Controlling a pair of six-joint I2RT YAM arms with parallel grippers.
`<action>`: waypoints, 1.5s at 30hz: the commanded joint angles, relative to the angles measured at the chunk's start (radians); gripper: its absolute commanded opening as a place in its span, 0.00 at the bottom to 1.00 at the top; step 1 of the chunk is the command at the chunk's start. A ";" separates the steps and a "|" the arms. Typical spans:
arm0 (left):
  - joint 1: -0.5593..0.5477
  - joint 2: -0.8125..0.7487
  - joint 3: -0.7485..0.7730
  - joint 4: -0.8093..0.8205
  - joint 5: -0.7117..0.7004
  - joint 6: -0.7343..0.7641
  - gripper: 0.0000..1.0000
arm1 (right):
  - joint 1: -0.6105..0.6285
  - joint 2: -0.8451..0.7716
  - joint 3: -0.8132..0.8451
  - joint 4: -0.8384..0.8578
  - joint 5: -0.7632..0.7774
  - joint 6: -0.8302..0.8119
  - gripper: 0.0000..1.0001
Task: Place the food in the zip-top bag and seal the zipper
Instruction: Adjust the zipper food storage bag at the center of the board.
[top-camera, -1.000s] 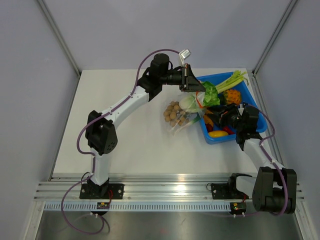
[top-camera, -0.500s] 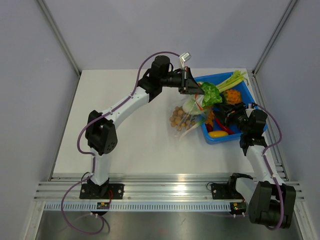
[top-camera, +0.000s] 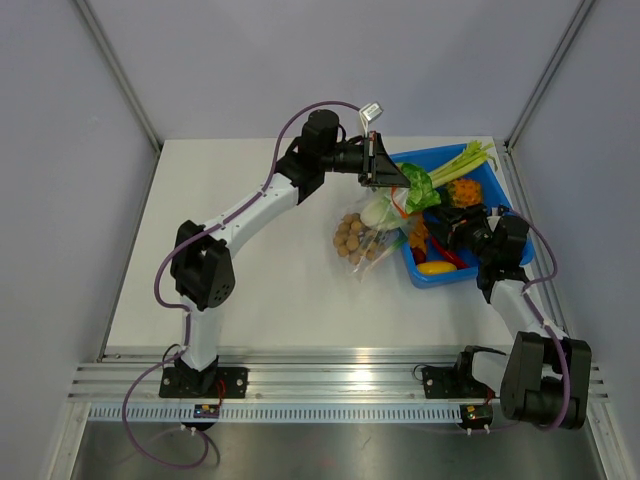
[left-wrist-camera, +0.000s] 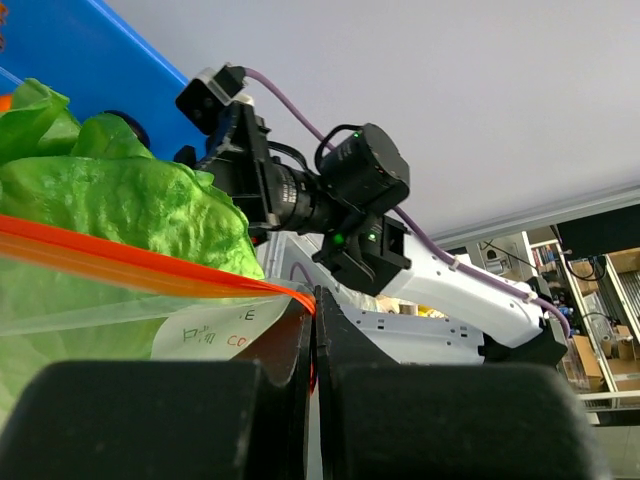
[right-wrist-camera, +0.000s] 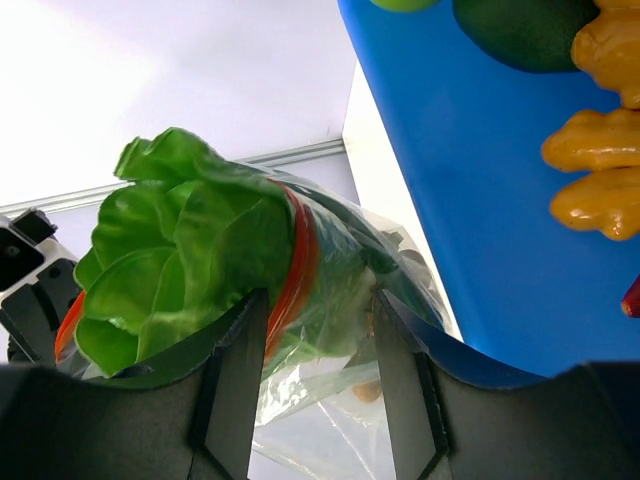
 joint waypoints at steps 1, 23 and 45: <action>-0.009 -0.038 0.010 0.099 0.049 -0.019 0.00 | -0.005 0.038 0.014 0.116 -0.048 0.018 0.54; -0.029 0.045 0.043 0.100 0.095 -0.036 0.00 | 0.013 0.107 0.092 0.117 -0.137 -0.020 0.53; 0.041 -0.021 0.042 -0.003 0.078 0.036 0.00 | 0.048 0.037 0.261 -0.334 -0.131 -0.362 0.00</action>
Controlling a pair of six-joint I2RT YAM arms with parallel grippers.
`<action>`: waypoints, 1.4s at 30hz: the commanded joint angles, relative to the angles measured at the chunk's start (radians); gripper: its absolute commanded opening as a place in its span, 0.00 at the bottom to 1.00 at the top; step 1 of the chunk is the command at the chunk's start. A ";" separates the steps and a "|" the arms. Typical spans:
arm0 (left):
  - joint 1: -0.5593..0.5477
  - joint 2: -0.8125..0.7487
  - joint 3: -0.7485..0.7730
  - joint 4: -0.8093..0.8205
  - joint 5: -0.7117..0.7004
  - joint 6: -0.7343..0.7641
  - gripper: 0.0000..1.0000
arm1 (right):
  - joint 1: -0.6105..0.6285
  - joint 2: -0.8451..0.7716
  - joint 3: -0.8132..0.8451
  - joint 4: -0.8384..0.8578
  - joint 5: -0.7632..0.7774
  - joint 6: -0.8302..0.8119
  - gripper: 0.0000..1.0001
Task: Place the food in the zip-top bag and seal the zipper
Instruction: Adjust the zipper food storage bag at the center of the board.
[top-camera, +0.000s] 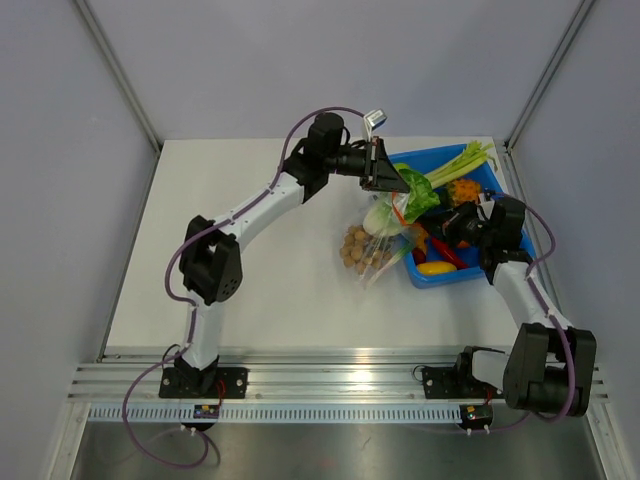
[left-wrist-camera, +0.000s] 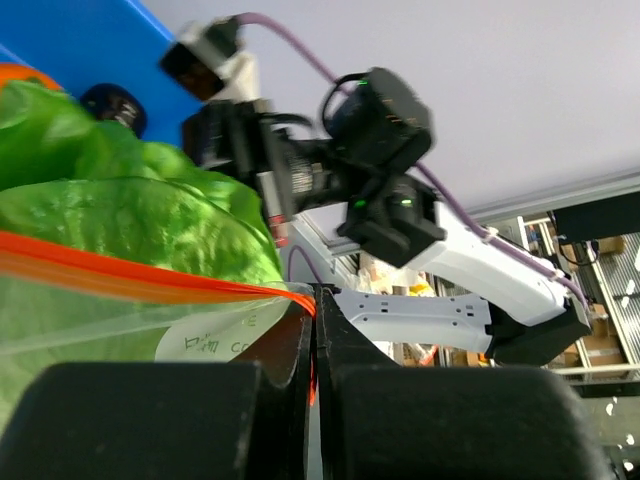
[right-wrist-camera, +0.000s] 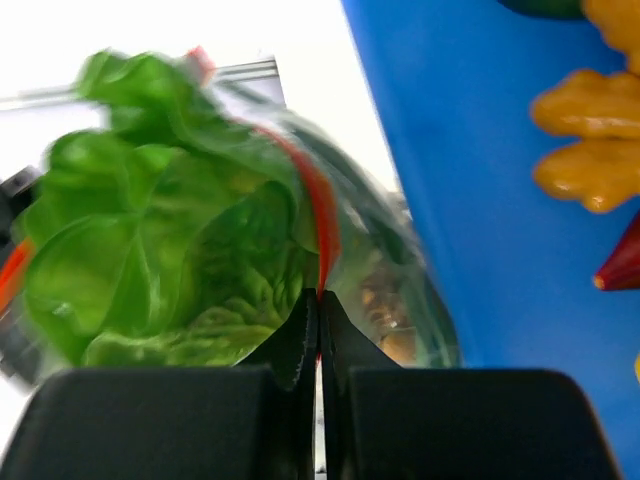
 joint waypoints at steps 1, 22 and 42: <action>0.049 -0.118 -0.003 -0.027 0.010 0.071 0.00 | 0.019 -0.073 0.122 -0.093 -0.002 -0.108 0.00; 0.254 -0.462 -0.452 -0.441 -0.260 0.478 0.00 | 0.424 0.086 0.281 -0.222 0.394 -0.412 0.00; 0.254 -0.428 -0.398 -0.448 -0.311 0.431 0.00 | 0.486 0.065 0.356 -0.308 0.534 -0.503 0.00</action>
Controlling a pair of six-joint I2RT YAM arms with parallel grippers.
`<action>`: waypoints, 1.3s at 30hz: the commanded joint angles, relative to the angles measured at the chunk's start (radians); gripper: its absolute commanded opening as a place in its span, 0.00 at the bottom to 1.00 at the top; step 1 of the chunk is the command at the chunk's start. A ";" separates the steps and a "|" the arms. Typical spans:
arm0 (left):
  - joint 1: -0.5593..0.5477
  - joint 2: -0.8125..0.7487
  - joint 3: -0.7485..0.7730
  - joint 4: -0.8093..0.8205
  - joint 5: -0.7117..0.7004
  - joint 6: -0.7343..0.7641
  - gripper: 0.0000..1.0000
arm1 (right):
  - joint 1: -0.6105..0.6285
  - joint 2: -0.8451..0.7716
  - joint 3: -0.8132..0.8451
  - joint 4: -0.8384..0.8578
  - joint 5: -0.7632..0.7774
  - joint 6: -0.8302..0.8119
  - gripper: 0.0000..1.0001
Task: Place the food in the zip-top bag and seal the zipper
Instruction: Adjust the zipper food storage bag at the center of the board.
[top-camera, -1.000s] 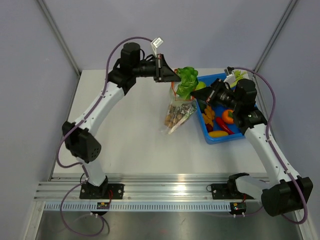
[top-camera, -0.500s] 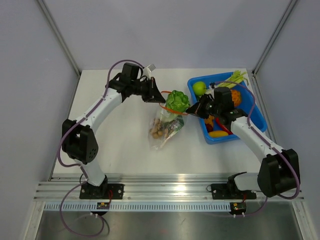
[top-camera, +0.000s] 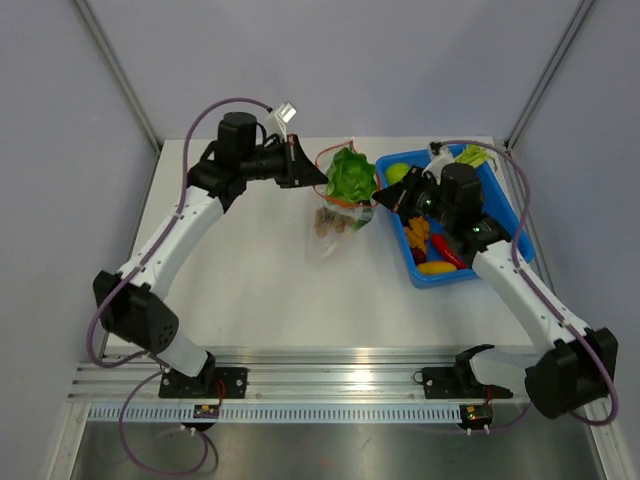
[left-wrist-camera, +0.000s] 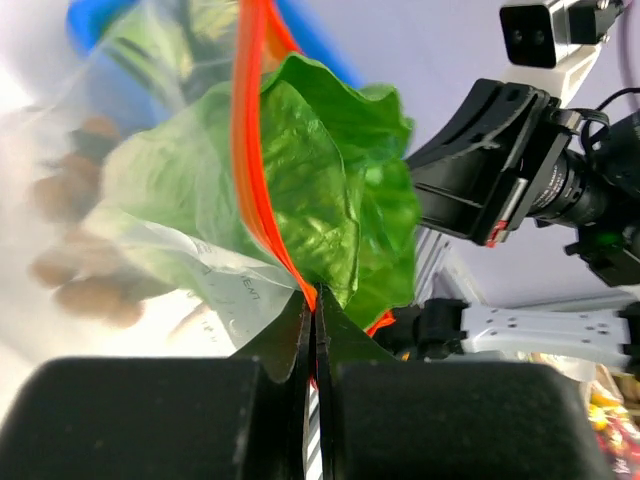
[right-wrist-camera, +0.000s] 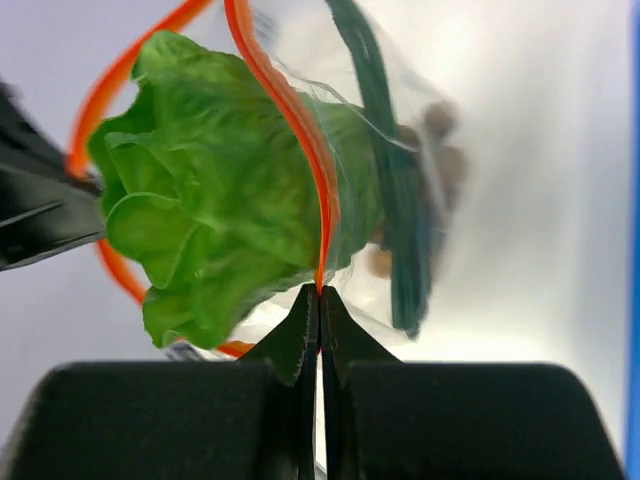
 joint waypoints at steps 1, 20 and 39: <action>0.007 0.178 -0.035 -0.035 -0.006 -0.008 0.00 | 0.005 0.112 -0.037 -0.096 0.094 -0.051 0.00; 0.007 0.071 0.237 -0.150 -0.026 -0.004 0.00 | 0.005 -0.057 0.133 -0.184 0.094 -0.047 0.00; -0.031 0.094 0.017 -0.011 0.035 -0.008 0.00 | 0.019 -0.040 -0.099 -0.168 0.158 -0.112 0.12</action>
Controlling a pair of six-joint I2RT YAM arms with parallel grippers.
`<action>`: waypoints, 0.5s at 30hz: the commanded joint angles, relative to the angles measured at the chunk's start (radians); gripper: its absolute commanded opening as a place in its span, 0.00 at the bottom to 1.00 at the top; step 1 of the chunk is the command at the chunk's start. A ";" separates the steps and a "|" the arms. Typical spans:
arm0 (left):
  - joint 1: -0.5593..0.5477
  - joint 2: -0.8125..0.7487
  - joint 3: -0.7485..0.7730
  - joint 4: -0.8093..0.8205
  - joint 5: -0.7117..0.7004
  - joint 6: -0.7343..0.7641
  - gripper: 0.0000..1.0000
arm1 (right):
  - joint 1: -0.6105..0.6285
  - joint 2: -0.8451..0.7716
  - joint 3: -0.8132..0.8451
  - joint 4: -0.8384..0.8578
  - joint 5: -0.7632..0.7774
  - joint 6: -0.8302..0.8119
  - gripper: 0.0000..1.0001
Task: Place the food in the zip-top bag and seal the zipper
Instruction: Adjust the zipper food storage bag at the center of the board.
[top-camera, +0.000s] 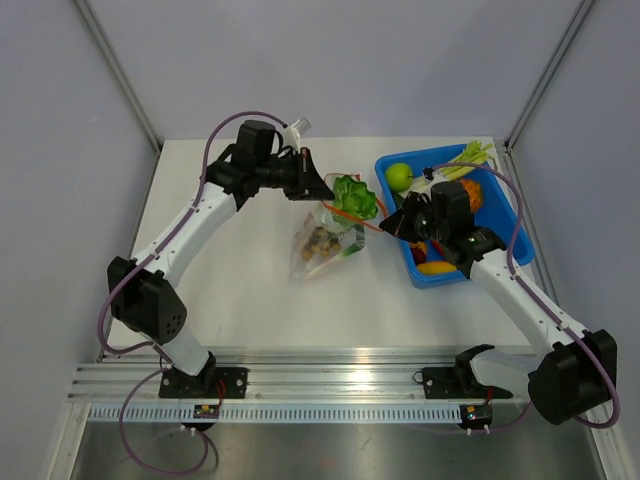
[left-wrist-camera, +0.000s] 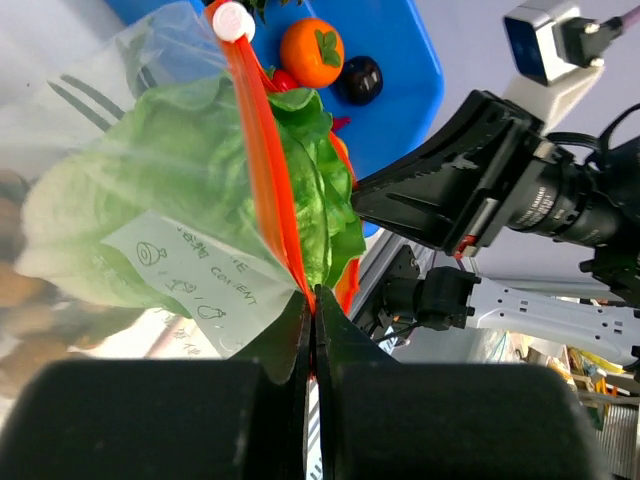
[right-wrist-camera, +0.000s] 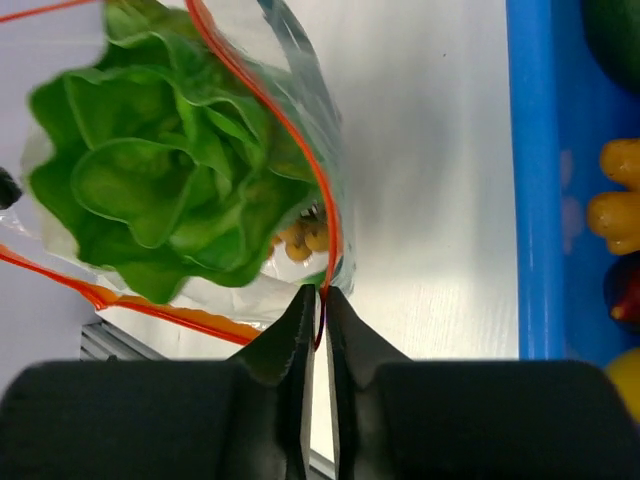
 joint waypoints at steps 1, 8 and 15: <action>0.004 -0.007 0.025 0.095 0.038 0.010 0.00 | -0.003 -0.057 0.024 0.006 0.054 -0.046 0.16; 0.001 -0.004 0.082 0.039 0.049 0.070 0.00 | -0.003 0.004 0.110 -0.078 0.138 -0.061 0.26; 0.001 -0.024 0.079 0.034 0.072 0.080 0.00 | -0.003 0.104 0.176 -0.111 0.106 -0.075 0.33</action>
